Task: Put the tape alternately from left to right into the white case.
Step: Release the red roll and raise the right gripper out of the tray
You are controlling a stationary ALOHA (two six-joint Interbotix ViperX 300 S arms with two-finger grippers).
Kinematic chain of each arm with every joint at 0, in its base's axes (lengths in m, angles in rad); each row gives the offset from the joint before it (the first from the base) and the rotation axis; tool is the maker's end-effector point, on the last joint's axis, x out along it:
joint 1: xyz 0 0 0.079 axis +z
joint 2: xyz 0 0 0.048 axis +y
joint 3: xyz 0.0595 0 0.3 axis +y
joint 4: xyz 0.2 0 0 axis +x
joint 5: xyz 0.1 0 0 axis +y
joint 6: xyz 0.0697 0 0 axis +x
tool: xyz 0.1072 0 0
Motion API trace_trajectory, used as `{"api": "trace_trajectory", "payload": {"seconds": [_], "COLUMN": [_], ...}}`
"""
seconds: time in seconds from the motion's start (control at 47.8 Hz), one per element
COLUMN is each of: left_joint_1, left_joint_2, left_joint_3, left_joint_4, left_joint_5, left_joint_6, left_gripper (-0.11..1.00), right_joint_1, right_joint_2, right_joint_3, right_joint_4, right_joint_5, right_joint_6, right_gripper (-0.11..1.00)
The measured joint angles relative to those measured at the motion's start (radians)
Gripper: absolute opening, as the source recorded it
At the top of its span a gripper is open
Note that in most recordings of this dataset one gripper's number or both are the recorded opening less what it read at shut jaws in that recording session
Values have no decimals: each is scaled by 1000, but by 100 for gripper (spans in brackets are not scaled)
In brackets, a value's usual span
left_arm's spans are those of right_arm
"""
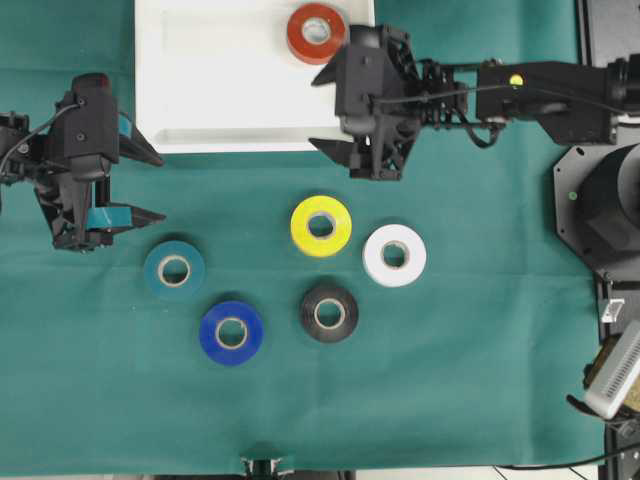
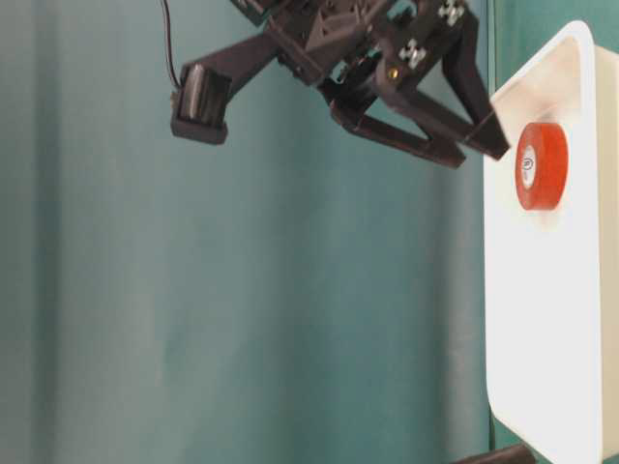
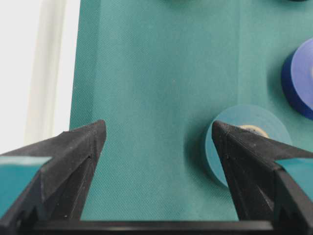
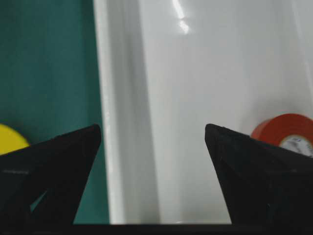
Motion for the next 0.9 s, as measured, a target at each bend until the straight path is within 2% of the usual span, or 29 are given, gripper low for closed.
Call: {"api": "trace_trajectory", "payload": {"seconds": [0.167,0.606,0.899], "left_joint_1": [0,0,-52], "left_joint_2": [0,0,2], "left_joint_3": [0,0,-5], "left_joint_4": [0,0,0], "left_joint_5": [0,9,26], "left_joint_6": [0,0,-41], "left_gripper": [92,92,92], "right_joint_1": [28,28,29], "right_joint_2": [-20,-23,-23], "right_joint_3": [28,34,35], "right_joint_4": [2,0,0], "right_joint_5": [-3,-29,-32], "right_joint_6": [0,0,-2], "right_gripper": [76,76,76]}}
